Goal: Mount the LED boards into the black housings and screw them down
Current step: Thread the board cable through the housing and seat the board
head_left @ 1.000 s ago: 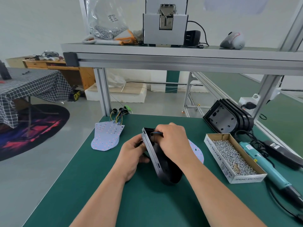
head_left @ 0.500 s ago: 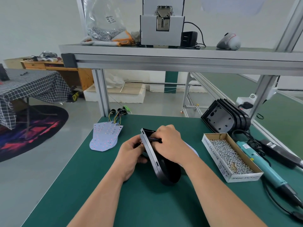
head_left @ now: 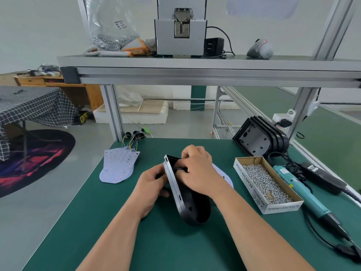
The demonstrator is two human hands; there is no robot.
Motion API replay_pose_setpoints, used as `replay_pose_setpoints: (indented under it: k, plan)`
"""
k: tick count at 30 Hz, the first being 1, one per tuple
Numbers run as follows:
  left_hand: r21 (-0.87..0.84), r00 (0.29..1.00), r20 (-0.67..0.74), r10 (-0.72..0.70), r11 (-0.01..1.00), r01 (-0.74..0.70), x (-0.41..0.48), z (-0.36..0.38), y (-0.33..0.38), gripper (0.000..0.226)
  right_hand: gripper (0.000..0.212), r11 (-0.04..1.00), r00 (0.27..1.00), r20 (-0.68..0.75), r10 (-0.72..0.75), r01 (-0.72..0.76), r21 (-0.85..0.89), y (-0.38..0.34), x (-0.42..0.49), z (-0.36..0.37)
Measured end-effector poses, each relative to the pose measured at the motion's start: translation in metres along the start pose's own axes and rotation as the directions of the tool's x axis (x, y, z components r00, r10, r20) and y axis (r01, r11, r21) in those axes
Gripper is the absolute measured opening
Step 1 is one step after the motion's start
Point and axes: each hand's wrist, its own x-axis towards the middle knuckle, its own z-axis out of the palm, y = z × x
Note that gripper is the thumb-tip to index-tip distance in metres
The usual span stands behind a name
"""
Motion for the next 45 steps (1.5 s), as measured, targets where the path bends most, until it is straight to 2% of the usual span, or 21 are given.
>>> replay_pose_setpoints:
  k: [3, 6, 10, 12, 16, 18, 20, 22, 25, 30, 33, 35, 39, 41, 45]
  plan:
    - [-0.014, 1.0, 0.011, 0.006, 1.0, -0.006, 0.001, 0.001, 0.0, 0.03, 0.018, 0.979, 1.0, 0.025, 0.016, -0.02, 0.204, 0.006, -0.002, -0.009]
    - [-0.054, 0.999, 0.04, 0.0, 0.999, 0.002, 0.0, 0.002, 0.001, 0.03, 0.014, 0.858, 0.997, 0.074, 0.036, -0.069, 0.509, 0.013, -0.01, -0.019]
    - [-0.049, 0.999, 0.045, -0.01, 0.999, 0.012, 0.0, 0.001, 0.001, 0.033, 0.033, 0.692, 0.993, 0.059, 0.098, -0.111, 0.713, 0.03, -0.02, -0.028]
    - [-0.046, 0.999, 0.027, -0.023, 0.999, 0.024, 0.001, 0.002, 0.002, 0.038, 0.036, 0.689, 0.983, 0.052, 0.174, -0.16, 0.707, 0.043, -0.02, -0.035]
    - [-0.038, 0.999, 0.008, -0.039, 0.998, 0.04, 0.001, 0.003, 0.004, 0.037, 0.046, 0.801, 0.951, 0.177, 0.253, -0.308, 0.513, 0.07, -0.027, -0.042]
    - [-0.028, 0.999, -0.009, -0.042, 0.999, 0.042, 0.0, 0.005, 0.004, 0.037, 0.034, 0.843, 0.936, 0.221, 0.274, -0.344, 0.413, 0.08, -0.033, -0.041]
    - [0.009, 0.998, -0.037, -0.044, 0.999, 0.044, -0.001, 0.007, 0.005, 0.035, 0.015, 0.847, 0.932, 0.223, 0.285, -0.354, 0.397, 0.087, -0.037, -0.038]
    - [0.042, 0.997, -0.064, -0.044, 0.998, 0.046, -0.001, 0.009, 0.006, 0.035, 0.011, 0.744, 0.926, 0.228, 0.301, -0.377, 0.551, 0.089, -0.041, -0.037]
    - [0.054, 0.995, -0.094, -0.043, 0.997, 0.048, -0.001, 0.012, 0.008, 0.036, 0.01, 0.462, 0.917, 0.254, 0.309, -0.378, 0.802, 0.085, -0.042, -0.037]
    - [0.081, 0.99, -0.133, -0.046, 0.995, 0.057, -0.001, 0.016, 0.009, 0.042, 0.013, 0.212, 0.873, 0.319, 0.369, -0.414, 0.885, 0.065, -0.04, -0.022]
    - [0.146, 0.99, -0.136, -0.031, 0.988, 0.051, 0.0, 0.015, 0.009, 0.047, 0.033, 0.147, 0.858, 0.311, 0.409, -0.398, 0.905, 0.056, -0.04, -0.013]
    - [0.156, 0.991, -0.129, -0.031, 0.986, 0.052, 0.0, 0.014, 0.008, 0.049, 0.038, 0.111, 0.862, 0.308, 0.403, -0.38, 0.918, 0.052, -0.042, -0.01]
    - [0.186, 0.994, -0.104, -0.031, 0.981, 0.05, 0.0, 0.015, 0.006, 0.046, 0.02, 0.007, 0.879, 0.313, 0.359, -0.338, 0.941, 0.042, -0.046, -0.005]
    - [0.155, 0.996, -0.088, -0.026, 0.987, 0.04, -0.002, 0.016, 0.007, 0.043, 0.026, -0.019, 0.892, 0.32, 0.319, -0.331, 0.943, 0.037, -0.047, -0.001]
    - [0.128, 0.995, -0.096, 0.025, 0.992, -0.012, -0.003, 0.021, 0.006, 0.032, 0.013, 0.041, 0.918, 0.305, 0.253, -0.325, 0.945, 0.032, -0.047, 0.001]
